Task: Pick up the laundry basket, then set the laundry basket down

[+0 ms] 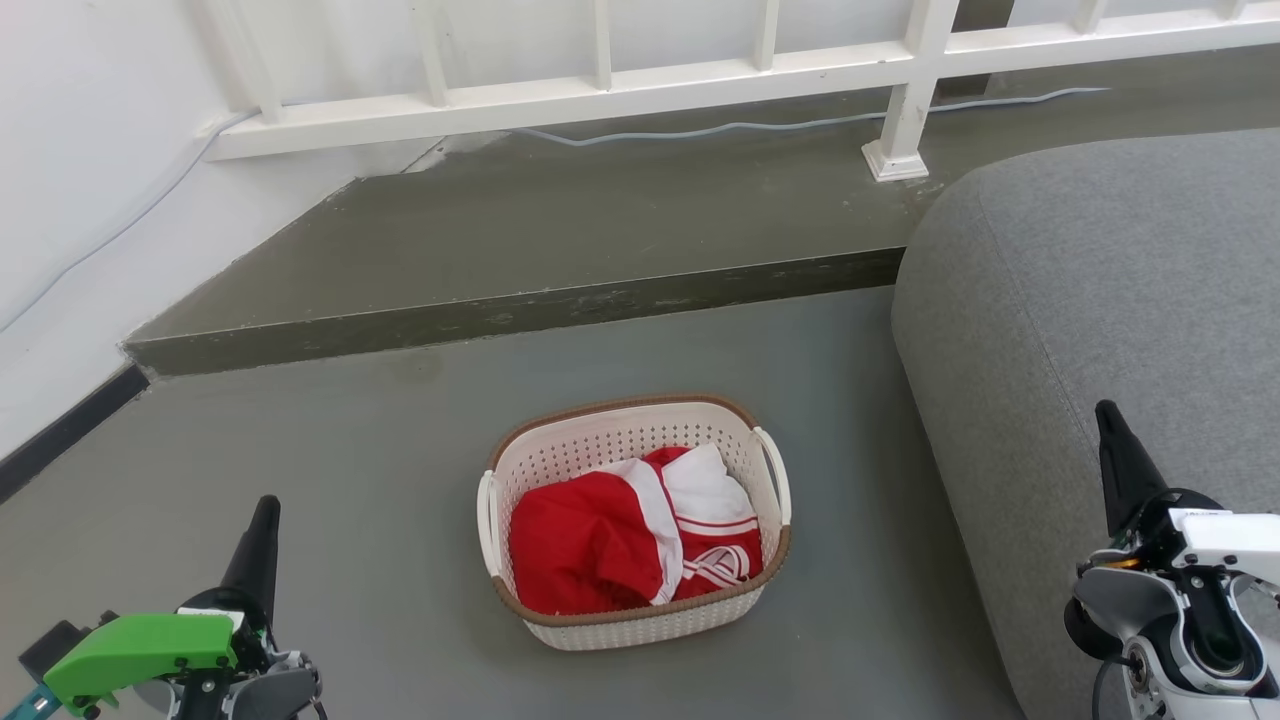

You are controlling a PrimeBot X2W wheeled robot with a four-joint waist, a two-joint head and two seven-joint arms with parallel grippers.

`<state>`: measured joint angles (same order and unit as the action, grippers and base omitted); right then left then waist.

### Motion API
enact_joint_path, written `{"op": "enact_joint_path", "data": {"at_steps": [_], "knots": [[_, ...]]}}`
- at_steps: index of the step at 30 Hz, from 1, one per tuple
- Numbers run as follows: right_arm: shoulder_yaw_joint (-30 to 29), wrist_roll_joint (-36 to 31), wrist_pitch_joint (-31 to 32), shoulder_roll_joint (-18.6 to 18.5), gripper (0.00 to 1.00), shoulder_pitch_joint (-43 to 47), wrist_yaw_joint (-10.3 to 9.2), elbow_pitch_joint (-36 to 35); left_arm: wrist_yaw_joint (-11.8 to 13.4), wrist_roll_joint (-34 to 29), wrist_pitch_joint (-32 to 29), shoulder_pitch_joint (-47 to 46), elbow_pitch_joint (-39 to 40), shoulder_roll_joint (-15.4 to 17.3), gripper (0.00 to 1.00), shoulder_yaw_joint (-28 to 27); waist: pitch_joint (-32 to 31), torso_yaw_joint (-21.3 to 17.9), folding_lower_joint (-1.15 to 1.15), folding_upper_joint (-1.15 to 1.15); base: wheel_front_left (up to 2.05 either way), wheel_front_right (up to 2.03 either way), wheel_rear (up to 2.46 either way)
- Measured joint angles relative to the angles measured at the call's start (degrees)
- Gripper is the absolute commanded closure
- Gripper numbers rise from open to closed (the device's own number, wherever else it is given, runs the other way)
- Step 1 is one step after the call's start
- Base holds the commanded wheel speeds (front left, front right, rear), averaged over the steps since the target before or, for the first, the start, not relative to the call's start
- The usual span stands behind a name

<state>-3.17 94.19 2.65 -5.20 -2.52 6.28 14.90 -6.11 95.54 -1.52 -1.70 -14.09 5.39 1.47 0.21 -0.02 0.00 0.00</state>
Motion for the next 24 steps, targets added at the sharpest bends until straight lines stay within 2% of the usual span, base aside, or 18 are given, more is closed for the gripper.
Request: {"op": "enact_joint_path", "data": {"at_steps": [24], "knots": [[-0.4, 0.9, 0.3, 0.2, 1.00, -0.5, 0.26, 0.5, -0.4, 0.7, 0.0, -0.7, -0.7, 0.0, 1.00, -0.4, 0.0, 0.0, 0.00, 0.00, 0.00, 0.00, 0.00]]}}
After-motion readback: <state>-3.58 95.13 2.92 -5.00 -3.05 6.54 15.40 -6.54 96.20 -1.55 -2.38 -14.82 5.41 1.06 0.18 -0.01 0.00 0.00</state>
